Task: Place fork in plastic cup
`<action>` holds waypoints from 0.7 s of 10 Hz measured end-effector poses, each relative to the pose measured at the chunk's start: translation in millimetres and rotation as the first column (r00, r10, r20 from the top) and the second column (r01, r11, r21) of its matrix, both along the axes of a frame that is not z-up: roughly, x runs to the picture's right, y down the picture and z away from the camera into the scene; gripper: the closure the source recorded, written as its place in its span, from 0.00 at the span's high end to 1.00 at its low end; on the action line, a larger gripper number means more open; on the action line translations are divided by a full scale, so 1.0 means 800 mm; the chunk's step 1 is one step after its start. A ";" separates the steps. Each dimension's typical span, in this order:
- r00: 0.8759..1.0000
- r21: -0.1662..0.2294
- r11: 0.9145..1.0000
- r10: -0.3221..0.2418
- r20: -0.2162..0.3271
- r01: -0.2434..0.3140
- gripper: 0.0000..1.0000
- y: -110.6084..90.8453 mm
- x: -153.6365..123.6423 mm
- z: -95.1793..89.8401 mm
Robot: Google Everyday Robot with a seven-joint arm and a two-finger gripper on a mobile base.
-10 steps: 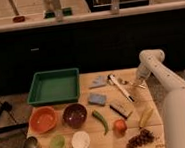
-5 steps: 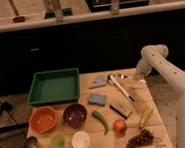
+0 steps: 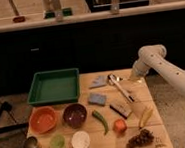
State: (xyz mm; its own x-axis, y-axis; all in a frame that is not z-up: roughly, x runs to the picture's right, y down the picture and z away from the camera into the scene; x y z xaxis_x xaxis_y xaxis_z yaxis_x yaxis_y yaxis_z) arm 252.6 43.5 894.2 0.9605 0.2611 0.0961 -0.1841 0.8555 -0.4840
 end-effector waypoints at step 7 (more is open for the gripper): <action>0.948 0.041 0.968 -0.251 0.197 0.248 0.00 0.031 -0.095 -0.062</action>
